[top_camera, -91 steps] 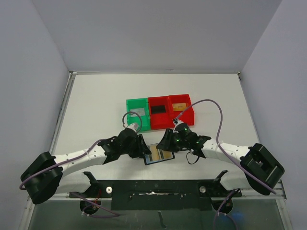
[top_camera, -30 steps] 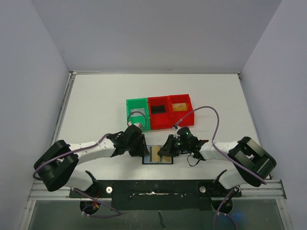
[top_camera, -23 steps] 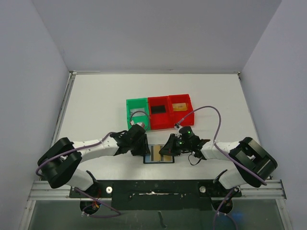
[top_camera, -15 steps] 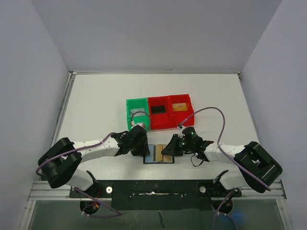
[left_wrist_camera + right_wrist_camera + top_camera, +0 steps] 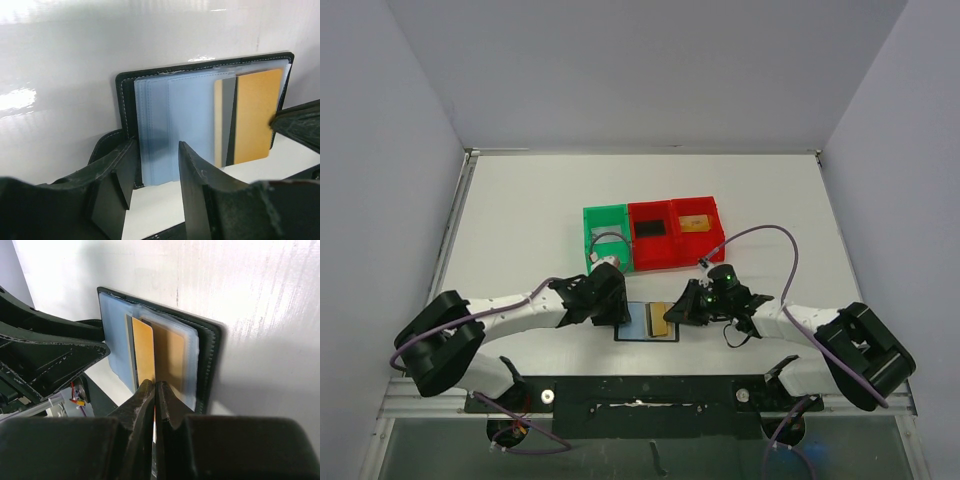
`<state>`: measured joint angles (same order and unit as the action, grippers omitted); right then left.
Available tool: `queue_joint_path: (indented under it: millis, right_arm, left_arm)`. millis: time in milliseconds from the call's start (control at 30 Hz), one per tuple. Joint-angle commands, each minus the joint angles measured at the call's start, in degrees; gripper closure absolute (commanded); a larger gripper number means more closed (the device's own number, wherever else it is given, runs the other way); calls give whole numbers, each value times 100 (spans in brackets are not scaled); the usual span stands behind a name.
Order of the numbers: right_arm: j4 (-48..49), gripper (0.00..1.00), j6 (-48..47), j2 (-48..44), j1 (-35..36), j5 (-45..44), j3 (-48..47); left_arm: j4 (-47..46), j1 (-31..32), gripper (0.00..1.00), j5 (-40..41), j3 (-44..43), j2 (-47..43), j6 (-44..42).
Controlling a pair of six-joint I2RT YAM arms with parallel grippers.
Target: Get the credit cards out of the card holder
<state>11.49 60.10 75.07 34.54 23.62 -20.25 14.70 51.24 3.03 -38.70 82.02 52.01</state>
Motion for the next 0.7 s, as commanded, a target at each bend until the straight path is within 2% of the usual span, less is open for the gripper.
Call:
queue_joint_path:
  millis: [0, 200, 367, 467, 567, 667]
  right_arm:
    - [63, 97, -92, -102, -26, 68, -42]
    - [294, 97, -16, 88, 7, 98, -67]
    - [446, 98, 23, 208, 17, 125, -45]
    - [543, 97, 77, 251, 15, 136, 0]
    - [629, 97, 121, 270, 23, 144, 37]
    - [706, 97, 158, 288, 30, 154, 77]
  left_arm:
    - [509, -29, 60, 391, 9, -520, -39]
    - [-47, -35, 55, -54, -187, -1099, -48]
    - [-846, -34, 55, -756, -124, -905, -24]
    - [-1385, -30, 59, -1159, 30, -568, 81]
    - [-1670, -29, 68, -1410, 55, -162, 140]
    - [-1613, -20, 77, -1272, 40, 127, 222]
